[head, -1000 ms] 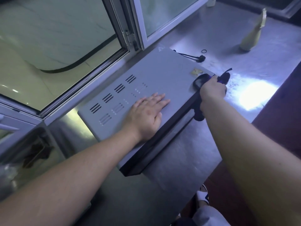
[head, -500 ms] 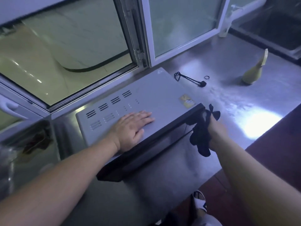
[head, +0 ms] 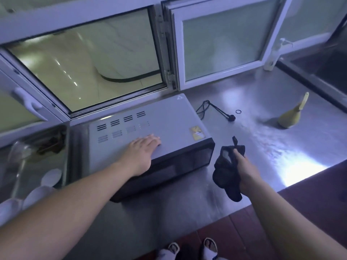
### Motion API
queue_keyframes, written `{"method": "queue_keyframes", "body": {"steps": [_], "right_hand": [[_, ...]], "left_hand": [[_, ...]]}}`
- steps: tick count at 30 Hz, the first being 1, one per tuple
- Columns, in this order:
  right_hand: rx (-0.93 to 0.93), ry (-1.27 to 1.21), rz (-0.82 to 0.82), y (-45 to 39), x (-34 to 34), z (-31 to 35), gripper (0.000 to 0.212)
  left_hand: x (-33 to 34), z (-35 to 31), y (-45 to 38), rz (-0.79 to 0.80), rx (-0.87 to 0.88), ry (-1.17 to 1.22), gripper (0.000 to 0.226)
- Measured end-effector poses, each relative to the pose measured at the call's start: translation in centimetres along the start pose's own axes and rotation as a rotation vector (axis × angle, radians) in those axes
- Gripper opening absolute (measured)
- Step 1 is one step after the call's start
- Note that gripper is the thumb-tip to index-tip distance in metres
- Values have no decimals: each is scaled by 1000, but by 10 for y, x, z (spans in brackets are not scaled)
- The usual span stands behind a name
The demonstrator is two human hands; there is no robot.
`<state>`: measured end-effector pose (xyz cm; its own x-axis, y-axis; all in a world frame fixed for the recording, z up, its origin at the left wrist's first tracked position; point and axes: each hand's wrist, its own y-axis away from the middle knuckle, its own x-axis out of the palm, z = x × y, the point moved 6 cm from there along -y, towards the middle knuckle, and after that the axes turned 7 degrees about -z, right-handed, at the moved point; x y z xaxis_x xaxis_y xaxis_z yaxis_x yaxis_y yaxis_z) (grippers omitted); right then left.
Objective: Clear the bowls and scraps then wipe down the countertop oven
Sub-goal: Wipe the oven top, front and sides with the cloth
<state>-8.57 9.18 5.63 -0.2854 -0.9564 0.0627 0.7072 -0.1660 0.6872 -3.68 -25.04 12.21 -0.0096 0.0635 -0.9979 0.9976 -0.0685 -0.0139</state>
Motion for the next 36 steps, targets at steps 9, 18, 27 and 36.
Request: {"method": "queue_keyframes", "body": {"steps": [9, 18, 27, 36], "right_hand": [[-15, 25, 59, 8, 23, 20, 31], [15, 44, 73, -5, 24, 26, 34], [-78, 227, 163, -38, 33, 59, 36], [-222, 431, 301, -48, 51, 57, 34]], "left_hand": [[-5, -25, -17, -92, -172, -5, 39], [-1, -52, -48, -138, -201, 117, 41], [-1, -77, -93, -166, -296, 193, 43], [10, -77, -126, -201, -478, 150, 46]]}}
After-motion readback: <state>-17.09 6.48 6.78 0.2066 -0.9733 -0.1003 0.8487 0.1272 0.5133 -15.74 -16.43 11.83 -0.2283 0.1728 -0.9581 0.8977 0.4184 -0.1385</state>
